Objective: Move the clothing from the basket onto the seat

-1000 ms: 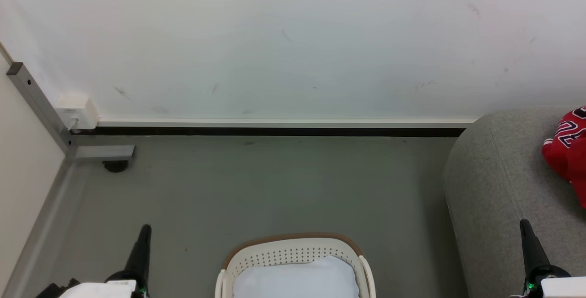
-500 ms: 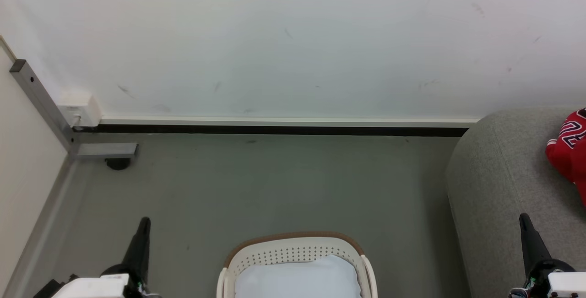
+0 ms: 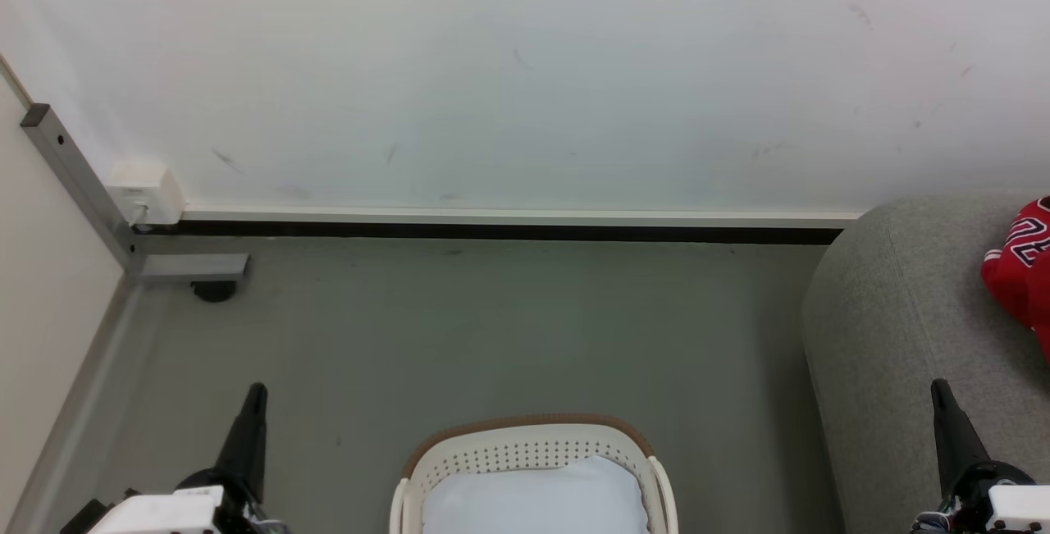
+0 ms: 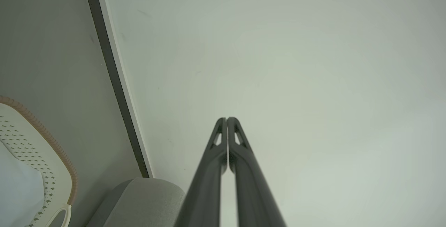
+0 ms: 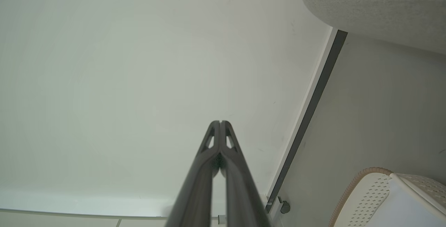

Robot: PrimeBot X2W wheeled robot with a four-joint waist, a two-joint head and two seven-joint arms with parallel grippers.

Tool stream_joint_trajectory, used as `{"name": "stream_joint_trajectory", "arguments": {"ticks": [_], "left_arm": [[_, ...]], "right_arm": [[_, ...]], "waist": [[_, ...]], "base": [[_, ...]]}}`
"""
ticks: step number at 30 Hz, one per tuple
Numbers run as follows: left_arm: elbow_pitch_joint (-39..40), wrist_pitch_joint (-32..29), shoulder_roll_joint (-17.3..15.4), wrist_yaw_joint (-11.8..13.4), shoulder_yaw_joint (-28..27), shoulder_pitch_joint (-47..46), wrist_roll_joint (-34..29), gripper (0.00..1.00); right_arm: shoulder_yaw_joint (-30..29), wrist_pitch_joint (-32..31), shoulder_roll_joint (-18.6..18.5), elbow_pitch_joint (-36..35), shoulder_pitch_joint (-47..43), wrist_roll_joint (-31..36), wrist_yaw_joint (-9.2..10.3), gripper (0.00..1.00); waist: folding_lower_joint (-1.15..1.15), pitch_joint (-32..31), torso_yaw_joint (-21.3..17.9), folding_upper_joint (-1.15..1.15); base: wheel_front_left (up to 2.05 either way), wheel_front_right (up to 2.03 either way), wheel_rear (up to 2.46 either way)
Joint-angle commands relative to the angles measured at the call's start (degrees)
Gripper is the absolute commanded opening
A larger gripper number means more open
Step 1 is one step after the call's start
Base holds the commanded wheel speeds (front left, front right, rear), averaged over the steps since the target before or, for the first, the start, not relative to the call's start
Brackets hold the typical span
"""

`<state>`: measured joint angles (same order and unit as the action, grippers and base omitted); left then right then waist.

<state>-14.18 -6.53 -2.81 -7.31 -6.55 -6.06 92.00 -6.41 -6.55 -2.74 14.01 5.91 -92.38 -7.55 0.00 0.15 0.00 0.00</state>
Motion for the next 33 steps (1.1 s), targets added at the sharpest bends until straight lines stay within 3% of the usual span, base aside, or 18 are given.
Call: {"name": "stream_joint_trajectory", "arguments": {"ticks": [1,33], "left_arm": [[0.06,-0.26,-0.13,-0.37,-0.12,-0.62,0.71,0.0],[0.07,-0.25,-0.13,-0.37,-0.09,-0.61,0.73,0.0]], "right_arm": [[-0.23,-0.14,-0.37,0.16,0.85,-0.08,0.12,0.0],[-0.25,-0.18,-0.33,0.15,0.84,-0.04,0.12,0.0]], "waist": [[0.0,0.0,0.0,0.0],[0.0,0.0,0.0,0.0]], "base": [[0.0,0.0,0.0],[0.0,0.0,0.0]]}}
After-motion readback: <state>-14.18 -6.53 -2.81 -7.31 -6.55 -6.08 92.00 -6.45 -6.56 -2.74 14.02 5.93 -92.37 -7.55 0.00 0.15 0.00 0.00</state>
